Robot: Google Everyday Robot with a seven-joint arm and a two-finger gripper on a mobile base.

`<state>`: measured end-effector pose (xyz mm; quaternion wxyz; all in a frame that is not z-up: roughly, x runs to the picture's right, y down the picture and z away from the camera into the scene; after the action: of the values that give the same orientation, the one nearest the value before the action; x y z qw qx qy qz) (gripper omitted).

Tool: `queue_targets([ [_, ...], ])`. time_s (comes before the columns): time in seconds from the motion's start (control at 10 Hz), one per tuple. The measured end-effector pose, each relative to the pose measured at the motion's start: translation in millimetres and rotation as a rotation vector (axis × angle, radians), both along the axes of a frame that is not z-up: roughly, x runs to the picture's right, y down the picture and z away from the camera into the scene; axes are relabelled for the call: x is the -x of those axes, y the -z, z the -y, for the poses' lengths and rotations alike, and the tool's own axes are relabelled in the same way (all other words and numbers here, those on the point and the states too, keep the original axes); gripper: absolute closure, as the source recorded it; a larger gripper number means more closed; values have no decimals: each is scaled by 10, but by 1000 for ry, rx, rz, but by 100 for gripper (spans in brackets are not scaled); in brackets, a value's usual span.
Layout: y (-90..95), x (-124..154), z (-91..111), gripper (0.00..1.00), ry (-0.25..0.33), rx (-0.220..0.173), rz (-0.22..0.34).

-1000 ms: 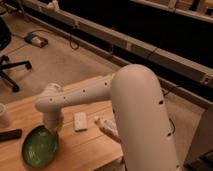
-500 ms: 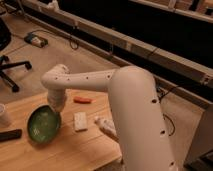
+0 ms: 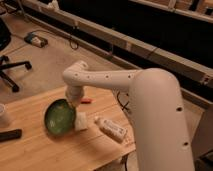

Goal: Drag the ceramic bowl in a circle

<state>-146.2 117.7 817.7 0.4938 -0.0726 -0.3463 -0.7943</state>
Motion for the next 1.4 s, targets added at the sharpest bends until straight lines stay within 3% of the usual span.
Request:
queue_targets([
  [0.3, 212, -375, -553, 100, -52, 10, -21],
  [0.4, 320, -408, -793, 100, -54, 14, -20],
  [0.6, 542, -355, -1072, 100, -30, 5, -7],
  [0.9, 571, -196, -1079, 100, -51, 0, -3],
  [1.4, 170, -595, -735, 100, -93, 17, 57],
])
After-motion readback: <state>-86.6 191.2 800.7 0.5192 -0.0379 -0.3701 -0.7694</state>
